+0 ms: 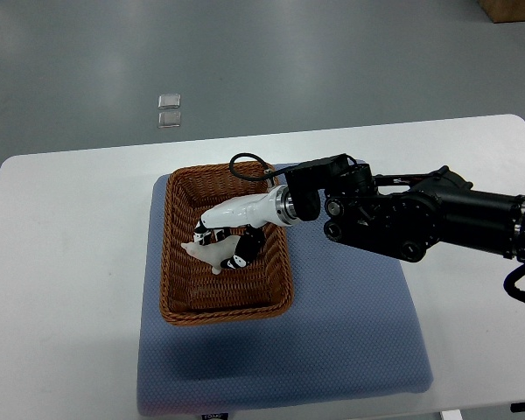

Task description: Place white bear in brown basket with right hand

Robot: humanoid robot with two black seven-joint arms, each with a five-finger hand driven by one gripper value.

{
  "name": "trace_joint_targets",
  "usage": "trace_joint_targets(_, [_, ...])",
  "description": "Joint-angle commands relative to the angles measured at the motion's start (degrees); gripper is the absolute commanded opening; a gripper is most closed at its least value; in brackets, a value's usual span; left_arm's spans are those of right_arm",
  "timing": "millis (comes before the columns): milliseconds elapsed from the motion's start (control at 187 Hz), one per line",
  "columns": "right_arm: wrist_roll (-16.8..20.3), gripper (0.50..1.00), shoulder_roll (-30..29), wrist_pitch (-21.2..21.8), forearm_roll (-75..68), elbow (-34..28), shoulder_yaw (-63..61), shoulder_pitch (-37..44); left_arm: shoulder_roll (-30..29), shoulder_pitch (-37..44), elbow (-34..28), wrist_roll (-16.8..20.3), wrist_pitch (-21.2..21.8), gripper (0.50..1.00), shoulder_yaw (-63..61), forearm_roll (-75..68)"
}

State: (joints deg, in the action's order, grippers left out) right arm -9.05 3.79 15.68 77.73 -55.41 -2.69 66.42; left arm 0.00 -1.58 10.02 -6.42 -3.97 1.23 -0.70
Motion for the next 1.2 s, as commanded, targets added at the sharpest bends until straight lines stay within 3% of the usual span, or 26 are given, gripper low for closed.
trace_joint_targets(0, [0.0,0.69,-0.01,-0.21,0.14,0.13,-0.04,-0.41,0.0,0.0,0.0,0.0,0.01,1.0,0.0,0.0])
trace_joint_targets(59, [0.0,0.762,-0.01,-0.12,0.14,0.21,-0.04,-0.41,0.0,0.0,0.0,0.0,0.01,1.0,0.0,0.0])
trace_joint_targets(369, [-0.09,0.829,0.34,0.14,-0.13,0.04,-0.21,0.03,0.0,0.0,0.0,0.0,0.01,1.0,0.0,0.0])
trace_joint_targets(540, [-0.53,0.901,2.1,0.49,-1.0,-0.4,-1.44,1.61,0.0,0.0,0.0,0.0,0.01,1.0,0.0,0.0])
trace_joint_targets(775, [-0.71,0.905,7.72,0.4,-1.53,-0.4,-9.97,1.79,0.0,0.0,0.0,0.0,0.01,1.0,0.0,0.0])
trace_joint_targets(973, [-0.79,0.905,13.26,-0.56,-10.85,-0.05,-20.78,-3.75,0.0,0.0,0.0,0.0,0.01,1.0,0.0,0.0])
trace_joint_targets(1197, [-0.71,0.905,16.07,-8.73,-14.8,0.74,-29.83,-10.78,0.0,0.0,0.0,0.0,0.01,1.0,0.0,0.0])
